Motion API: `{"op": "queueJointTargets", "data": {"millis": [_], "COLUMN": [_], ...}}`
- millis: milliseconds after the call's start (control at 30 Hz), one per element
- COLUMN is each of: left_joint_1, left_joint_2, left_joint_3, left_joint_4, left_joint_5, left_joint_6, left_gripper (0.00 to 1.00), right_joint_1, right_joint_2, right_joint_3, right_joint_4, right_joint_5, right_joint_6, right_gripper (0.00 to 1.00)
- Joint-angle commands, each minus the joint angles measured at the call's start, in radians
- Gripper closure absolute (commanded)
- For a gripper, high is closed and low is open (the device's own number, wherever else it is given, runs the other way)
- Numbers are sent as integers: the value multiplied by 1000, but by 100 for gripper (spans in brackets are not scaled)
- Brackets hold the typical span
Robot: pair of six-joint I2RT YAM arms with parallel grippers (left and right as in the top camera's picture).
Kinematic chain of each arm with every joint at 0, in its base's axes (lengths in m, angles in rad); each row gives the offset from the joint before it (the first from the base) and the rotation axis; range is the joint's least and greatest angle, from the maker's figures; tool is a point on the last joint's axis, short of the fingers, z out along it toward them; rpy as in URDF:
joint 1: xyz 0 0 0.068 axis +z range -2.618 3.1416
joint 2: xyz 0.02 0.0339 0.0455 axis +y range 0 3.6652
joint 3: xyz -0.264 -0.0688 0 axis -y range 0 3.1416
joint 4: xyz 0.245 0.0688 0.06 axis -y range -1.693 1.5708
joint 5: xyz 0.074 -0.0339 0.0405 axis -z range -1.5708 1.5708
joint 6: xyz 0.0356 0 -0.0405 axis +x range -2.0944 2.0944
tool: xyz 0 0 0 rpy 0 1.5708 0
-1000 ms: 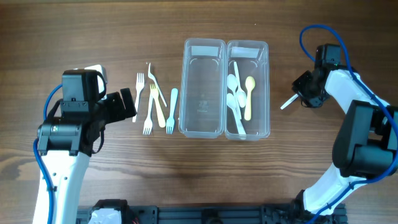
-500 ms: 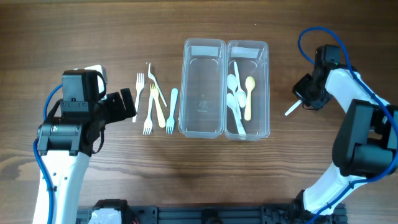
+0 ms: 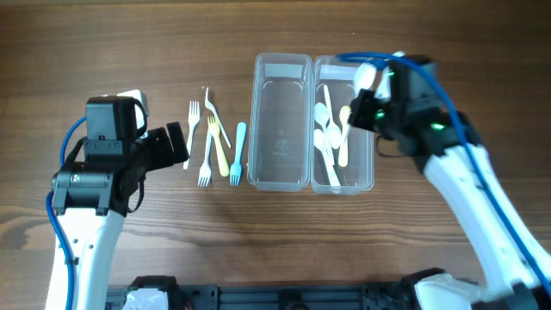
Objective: Pack container
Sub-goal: 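Grasp the last white spoon with the right gripper and drop it in the right container, then grasp a white fork with the left gripper and drop it in the left container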
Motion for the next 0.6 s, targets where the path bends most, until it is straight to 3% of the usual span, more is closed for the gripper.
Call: {"op": "queueJointTargets", "data": {"millis": [0, 67, 200, 267, 367, 467, 567], "left_joint_1": [8, 8, 8, 8, 8, 8, 8], "left_joint_2": [0, 0, 0, 0, 0, 0, 0], "left_joint_3": [19, 19, 19, 19, 19, 19, 19], "left_joint_4": [2, 2, 2, 2, 2, 2, 2], "left_joint_5": [-10, -10, -10, -10, -10, -10, -10], "left_joint_6": [16, 16, 16, 16, 16, 16, 16], "left_gripper": [0, 0, 0, 0, 0, 0, 0], "right_joint_1": [8, 10, 8, -6, -129, -249, -311], "right_joint_2": [161, 204, 98, -8, -193, -275, -295], "right_joint_3": [-53, -53, 15, 50, 56, 56, 56], "right_joint_4": [34, 67, 71, 77, 91, 82, -23], "right_joint_5": [53, -17, -54, -39, 167, 221, 216], "right_joint_6": [-20, -85, -168, -174, -174, -175, -205], "right_gripper": [94, 80, 48, 43, 24, 8, 0]}}
